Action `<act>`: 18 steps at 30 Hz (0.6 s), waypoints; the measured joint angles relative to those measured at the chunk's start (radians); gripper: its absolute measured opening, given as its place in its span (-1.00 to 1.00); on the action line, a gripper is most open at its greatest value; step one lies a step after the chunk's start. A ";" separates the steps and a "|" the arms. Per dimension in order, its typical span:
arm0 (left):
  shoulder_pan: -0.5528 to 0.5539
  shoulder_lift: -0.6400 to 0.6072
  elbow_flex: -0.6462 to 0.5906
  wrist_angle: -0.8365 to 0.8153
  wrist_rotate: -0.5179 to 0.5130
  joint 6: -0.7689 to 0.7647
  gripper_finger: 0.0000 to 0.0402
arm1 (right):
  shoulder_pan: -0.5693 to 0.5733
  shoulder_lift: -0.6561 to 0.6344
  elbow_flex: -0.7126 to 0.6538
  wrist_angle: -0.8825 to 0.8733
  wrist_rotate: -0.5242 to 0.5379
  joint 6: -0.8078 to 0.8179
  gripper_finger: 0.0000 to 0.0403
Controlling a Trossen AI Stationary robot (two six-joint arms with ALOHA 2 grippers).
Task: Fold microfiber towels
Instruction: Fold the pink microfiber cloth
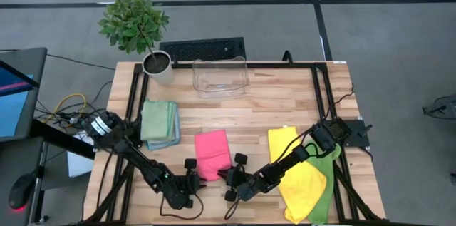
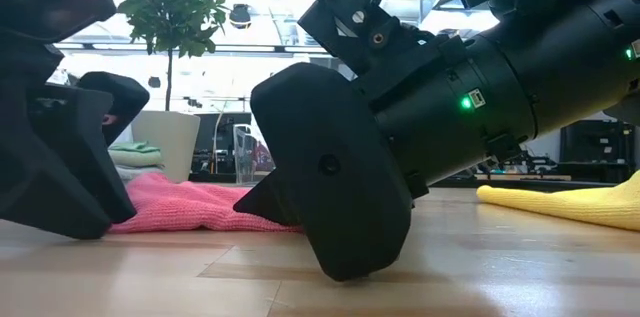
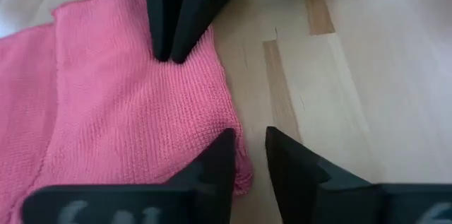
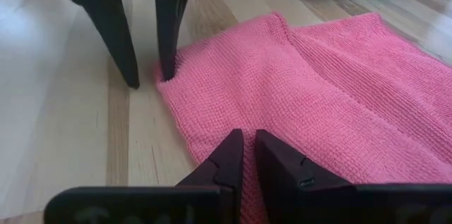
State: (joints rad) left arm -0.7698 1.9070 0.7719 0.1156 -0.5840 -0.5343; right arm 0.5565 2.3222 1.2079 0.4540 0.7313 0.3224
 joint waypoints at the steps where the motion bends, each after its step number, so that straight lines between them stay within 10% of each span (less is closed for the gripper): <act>1: 0.004 -0.001 0.000 -0.001 0.011 -0.003 -0.70 | 0.004 -0.004 0.000 -0.001 0.000 -0.005 -0.67; 13: 0.007 -0.002 0.000 0.002 0.004 0.003 -0.99 | 0.068 -0.229 -0.003 -0.282 0.014 -0.157 -0.67; 18: 0.003 -0.002 0.000 0.001 0.001 0.003 -1.00 | 0.067 -0.281 -0.003 -0.442 -0.216 -0.141 -0.54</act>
State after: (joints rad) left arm -0.7665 1.9053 0.7715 0.1165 -0.5827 -0.5313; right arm 0.6230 2.0409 1.2053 0.0122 0.5156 0.1817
